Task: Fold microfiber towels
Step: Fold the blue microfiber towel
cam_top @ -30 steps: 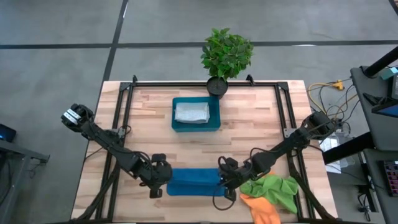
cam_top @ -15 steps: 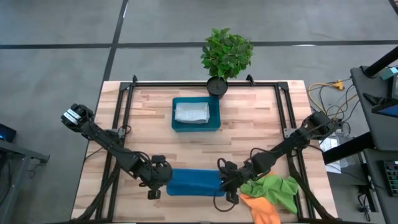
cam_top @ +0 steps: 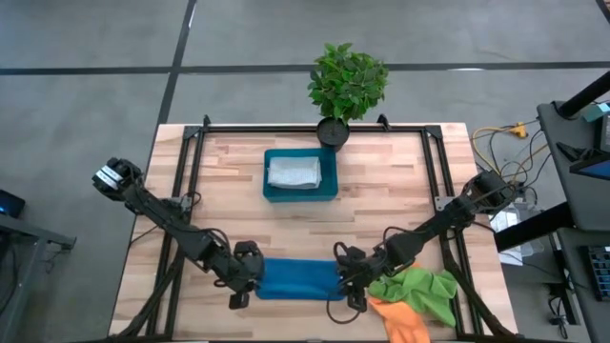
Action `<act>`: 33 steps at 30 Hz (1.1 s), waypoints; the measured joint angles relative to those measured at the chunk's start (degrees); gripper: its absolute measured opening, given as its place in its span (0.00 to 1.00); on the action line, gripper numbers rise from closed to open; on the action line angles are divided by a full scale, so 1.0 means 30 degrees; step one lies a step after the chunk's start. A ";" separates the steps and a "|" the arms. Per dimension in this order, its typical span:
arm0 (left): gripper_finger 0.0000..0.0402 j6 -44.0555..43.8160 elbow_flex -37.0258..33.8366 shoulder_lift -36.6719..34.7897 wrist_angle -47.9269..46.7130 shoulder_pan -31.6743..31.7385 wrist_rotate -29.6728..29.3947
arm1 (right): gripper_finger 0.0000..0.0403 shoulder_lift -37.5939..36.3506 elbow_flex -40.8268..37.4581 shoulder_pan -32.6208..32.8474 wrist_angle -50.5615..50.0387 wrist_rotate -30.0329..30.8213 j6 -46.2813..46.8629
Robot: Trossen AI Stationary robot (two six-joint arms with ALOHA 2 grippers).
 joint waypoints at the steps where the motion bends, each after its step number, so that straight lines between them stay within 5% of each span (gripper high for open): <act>1: 0.23 0.0000 -0.0023 0.0105 -0.0061 0.0000 -0.0013 | 0.35 -0.0006 -0.0050 0.0000 -0.0003 0.0020 0.0090; 23: 0.23 -0.3400 -0.0071 0.2639 0.0601 0.0138 0.0952 | 0.33 0.0000 -0.0708 0.0000 0.0171 -0.0038 0.1260; 33: 0.23 -0.5927 0.0016 0.2616 -0.0645 -0.0241 -0.1694 | 0.35 0.0000 -0.0716 0.0007 0.0229 -0.0031 0.1340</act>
